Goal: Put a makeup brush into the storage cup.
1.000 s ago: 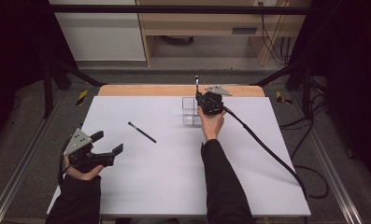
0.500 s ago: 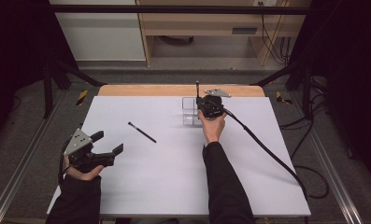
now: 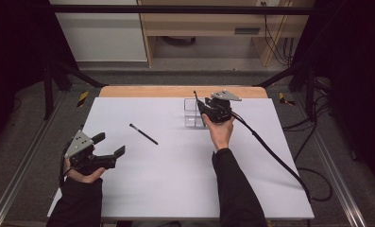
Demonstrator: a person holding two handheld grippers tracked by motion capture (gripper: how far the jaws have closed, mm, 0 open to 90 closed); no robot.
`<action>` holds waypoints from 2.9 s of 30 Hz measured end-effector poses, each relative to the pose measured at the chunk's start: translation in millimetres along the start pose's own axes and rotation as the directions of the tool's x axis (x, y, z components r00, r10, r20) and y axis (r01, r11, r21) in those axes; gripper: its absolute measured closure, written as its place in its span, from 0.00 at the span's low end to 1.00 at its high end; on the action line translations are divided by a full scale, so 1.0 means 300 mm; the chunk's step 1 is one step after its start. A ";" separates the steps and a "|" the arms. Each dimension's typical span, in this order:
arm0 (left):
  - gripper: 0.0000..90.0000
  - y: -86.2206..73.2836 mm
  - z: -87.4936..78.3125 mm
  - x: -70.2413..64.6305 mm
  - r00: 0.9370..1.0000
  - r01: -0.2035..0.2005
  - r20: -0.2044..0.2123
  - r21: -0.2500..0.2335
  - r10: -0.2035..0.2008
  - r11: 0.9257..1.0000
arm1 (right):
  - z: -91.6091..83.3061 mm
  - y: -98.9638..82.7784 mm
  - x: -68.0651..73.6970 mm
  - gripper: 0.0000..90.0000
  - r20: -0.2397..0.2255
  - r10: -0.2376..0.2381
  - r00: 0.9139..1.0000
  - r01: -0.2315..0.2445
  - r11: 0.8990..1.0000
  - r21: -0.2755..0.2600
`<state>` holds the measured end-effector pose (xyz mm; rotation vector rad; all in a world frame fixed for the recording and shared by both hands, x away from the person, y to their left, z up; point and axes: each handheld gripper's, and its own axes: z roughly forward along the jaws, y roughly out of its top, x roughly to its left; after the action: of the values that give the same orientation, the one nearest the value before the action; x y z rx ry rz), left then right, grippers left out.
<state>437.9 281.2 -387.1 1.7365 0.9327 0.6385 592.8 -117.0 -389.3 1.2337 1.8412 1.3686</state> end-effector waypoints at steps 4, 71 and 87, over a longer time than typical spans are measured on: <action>0.11 0.002 -0.001 -0.002 1.000 0.001 -0.003 -0.003 -0.001 1.000 | -0.052 0.008 0.010 0.61 -0.048 -0.011 0.999 0.012 1.000 0.002; 0.10 -0.022 0.017 -0.012 1.000 0.005 -0.005 0.017 -0.005 1.000 | -0.563 -0.204 -0.098 0.08 -0.172 -0.074 0.982 0.064 0.996 -0.065; 0.10 -0.036 0.034 -0.020 1.000 -0.002 -0.004 0.033 0.002 0.999 | -0.619 -0.227 -0.127 0.08 -0.149 -0.059 0.987 0.047 0.996 -0.079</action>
<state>439.4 272.7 -400.7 1.7664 0.9489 0.6312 432.6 -238.9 -392.3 1.0610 1.8911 1.5242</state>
